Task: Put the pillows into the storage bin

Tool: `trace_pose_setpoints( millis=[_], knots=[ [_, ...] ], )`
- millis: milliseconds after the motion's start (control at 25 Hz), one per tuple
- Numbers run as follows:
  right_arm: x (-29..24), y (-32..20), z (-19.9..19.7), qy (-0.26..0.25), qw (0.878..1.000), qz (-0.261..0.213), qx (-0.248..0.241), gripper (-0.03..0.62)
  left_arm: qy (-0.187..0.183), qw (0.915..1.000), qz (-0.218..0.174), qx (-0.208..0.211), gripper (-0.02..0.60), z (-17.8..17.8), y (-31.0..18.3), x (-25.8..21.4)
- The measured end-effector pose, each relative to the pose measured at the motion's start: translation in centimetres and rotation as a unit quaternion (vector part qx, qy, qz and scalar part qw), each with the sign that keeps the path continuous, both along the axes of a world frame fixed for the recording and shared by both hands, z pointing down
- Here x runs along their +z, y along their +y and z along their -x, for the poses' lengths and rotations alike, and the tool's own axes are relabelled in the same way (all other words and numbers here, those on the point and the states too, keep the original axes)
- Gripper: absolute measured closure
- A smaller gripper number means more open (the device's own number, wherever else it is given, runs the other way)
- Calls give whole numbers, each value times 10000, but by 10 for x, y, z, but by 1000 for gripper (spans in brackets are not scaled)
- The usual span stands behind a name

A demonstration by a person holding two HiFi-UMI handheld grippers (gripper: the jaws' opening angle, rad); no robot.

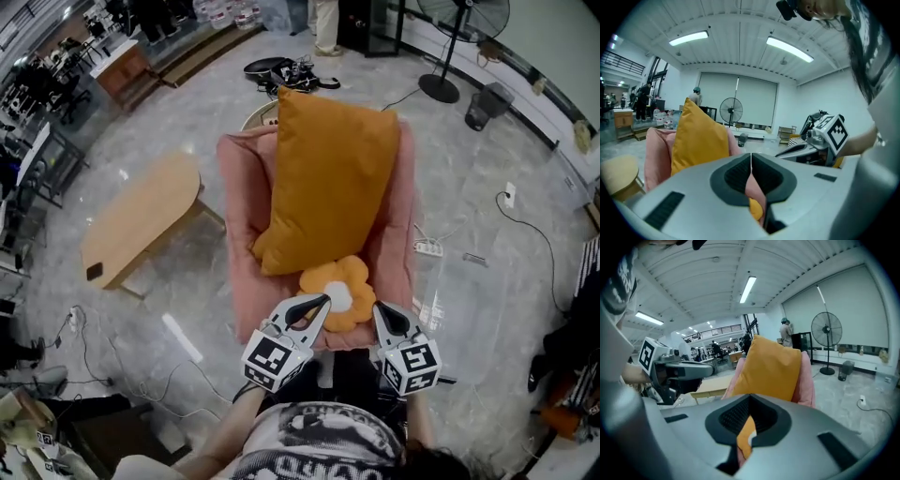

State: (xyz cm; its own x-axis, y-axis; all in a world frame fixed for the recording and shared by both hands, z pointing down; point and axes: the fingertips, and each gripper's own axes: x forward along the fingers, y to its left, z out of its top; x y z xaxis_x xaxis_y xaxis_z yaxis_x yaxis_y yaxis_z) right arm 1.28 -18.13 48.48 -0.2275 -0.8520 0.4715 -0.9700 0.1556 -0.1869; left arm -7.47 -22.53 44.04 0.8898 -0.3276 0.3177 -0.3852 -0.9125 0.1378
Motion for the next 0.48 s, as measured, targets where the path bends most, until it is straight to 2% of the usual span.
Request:
trace_pose_setpoints(
  millis=[240, 440, 480],
  knots=[
    [48, -37, -36, 47, 9961, 464, -745, 595, -233, 9990, -135, -360, 565, -26, -17, 0],
    [107, -59, -50, -18, 9863, 1129, -1205, 592, -387, 9957, 93, -835, 565, -29, -18, 12],
    [120, -63, -50, -45, 9833, 1268, -1306, 571, -411, 9945, 165, -947, 565, -27, -17, 16]
  ],
)
